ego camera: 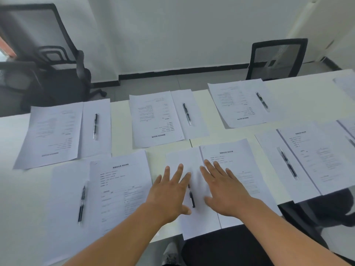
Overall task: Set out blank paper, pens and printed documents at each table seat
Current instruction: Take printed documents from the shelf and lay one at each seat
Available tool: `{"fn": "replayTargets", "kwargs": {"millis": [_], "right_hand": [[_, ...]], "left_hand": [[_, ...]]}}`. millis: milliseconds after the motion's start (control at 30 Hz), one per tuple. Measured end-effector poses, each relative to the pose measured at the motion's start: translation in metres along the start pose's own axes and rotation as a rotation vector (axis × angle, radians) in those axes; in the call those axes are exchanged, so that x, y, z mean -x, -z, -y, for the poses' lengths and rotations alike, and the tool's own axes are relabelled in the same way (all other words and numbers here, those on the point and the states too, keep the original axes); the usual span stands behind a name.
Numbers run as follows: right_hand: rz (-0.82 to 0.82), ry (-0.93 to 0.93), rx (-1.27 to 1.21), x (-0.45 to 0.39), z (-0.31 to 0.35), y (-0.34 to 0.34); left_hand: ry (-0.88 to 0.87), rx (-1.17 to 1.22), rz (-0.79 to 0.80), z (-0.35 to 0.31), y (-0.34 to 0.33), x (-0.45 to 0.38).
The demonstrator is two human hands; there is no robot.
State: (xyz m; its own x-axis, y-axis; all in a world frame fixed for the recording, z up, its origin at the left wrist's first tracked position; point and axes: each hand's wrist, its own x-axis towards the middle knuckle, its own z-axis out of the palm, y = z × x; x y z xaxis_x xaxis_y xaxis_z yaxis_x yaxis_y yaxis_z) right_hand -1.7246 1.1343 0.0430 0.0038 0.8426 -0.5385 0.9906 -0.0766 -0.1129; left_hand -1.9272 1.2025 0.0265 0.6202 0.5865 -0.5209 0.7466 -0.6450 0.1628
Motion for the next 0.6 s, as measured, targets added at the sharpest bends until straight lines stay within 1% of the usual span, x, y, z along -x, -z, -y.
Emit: {"fn": "replayTargets", "kwargs": {"millis": [300, 400, 600], "right_hand": [[-0.134, 0.059, 0.094, 0.059, 0.054, 0.055], [-0.182, 0.082, 0.107, 0.091, 0.069, 0.073], [-0.304, 0.175, 0.088, 0.177, 0.109, 0.093]], "left_hand": [[0.108, -0.032, -0.129, 0.009, 0.047, 0.082], [0.151, -0.046, -0.210, 0.004, 0.068, 0.122], [0.240, -0.089, -0.350, -0.020, 0.095, 0.228]]}}
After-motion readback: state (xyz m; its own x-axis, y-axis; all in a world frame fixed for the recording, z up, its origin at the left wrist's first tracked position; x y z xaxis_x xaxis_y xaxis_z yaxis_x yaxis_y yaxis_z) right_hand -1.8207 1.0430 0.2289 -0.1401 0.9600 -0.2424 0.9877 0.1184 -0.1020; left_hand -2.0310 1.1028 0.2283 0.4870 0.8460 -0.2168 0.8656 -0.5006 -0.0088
